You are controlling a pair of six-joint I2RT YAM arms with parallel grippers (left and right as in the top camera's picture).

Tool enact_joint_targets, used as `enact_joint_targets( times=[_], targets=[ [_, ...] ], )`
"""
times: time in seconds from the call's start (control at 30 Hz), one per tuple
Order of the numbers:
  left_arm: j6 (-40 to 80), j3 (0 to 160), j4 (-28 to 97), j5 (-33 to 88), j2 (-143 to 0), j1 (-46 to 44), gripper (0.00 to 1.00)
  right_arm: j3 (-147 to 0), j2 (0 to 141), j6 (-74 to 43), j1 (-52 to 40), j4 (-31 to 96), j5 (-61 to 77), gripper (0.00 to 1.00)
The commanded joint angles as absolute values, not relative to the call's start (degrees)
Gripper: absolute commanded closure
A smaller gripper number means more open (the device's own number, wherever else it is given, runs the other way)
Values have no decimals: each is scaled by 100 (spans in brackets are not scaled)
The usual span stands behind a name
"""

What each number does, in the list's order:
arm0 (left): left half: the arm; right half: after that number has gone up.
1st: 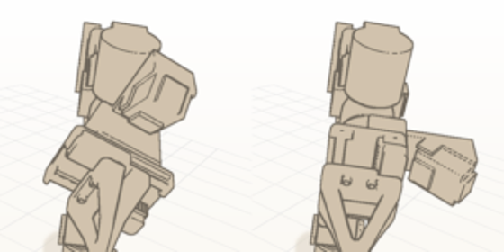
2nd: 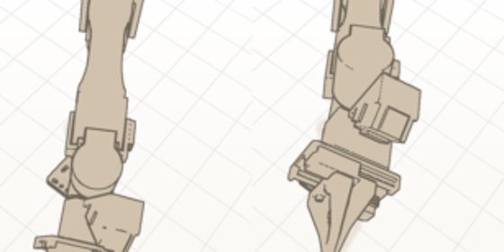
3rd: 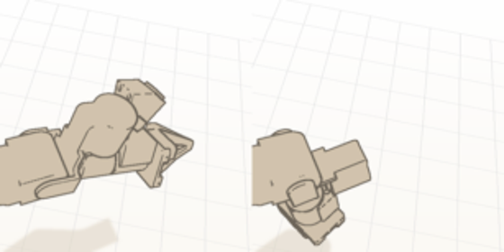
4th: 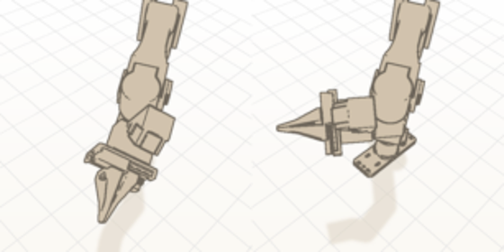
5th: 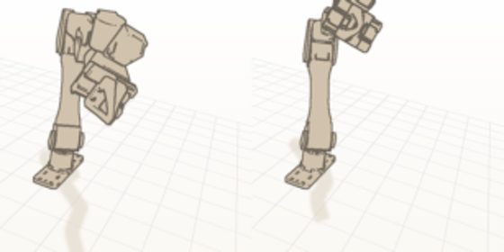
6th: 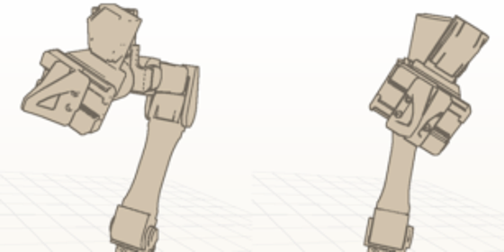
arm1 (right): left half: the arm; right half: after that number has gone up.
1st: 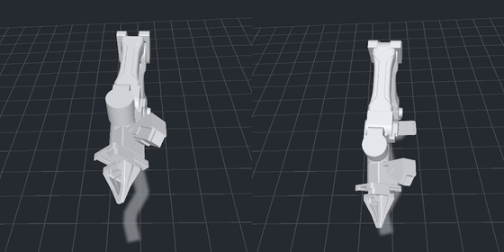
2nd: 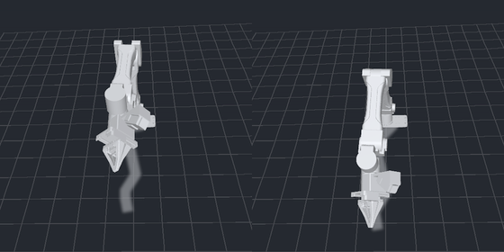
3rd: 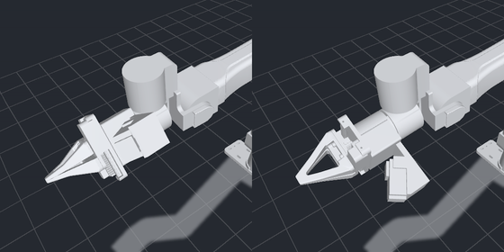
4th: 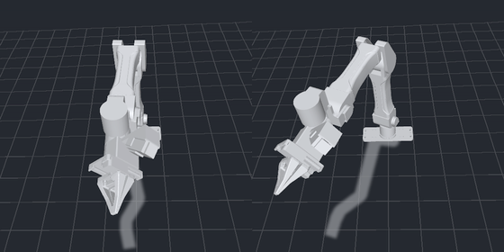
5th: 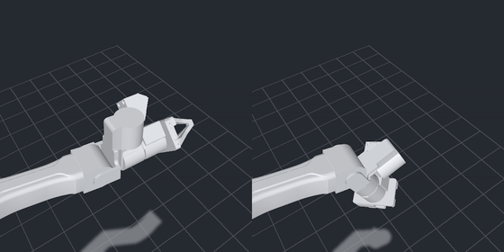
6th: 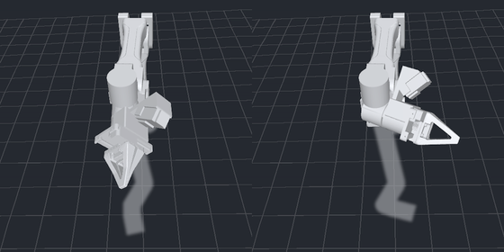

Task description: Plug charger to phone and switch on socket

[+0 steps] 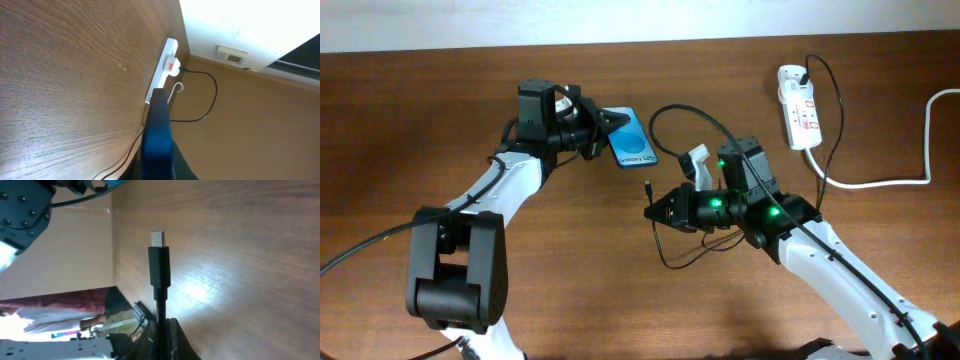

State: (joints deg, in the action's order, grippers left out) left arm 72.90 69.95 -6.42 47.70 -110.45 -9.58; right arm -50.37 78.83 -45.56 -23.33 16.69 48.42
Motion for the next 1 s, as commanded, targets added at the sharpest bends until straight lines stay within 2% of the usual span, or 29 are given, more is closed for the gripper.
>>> enact_joint_targets(
  times=[0.0, 0.2, 0.4, 0.53, 0.97],
  targets=[
    [6947, 7008, -659, 4858, -10877, -976, 100, -5293, 7902, -4727, -2316, 1680, 5103, 96],
    [6112, 7008, -836, 4869, -10877, -976, 100, -5295, 7913, -4552, -2316, 2080, 5076, 96],
    [6001, 7008, -1011, 4928, -10877, -976, 100, -5295, 8090, -4528, -2316, 2106, 5203, 96],
    [5986, 7008, -1033, 4925, -10877, -1009, 100, -5295, 8394, -4530, -2316, 1651, 5531, 96],
    [5988, 7008, -1114, 4969, -10877, -1050, 100, -5295, 8663, -4198, -2110, 1378, 5448, 96]
  ],
)
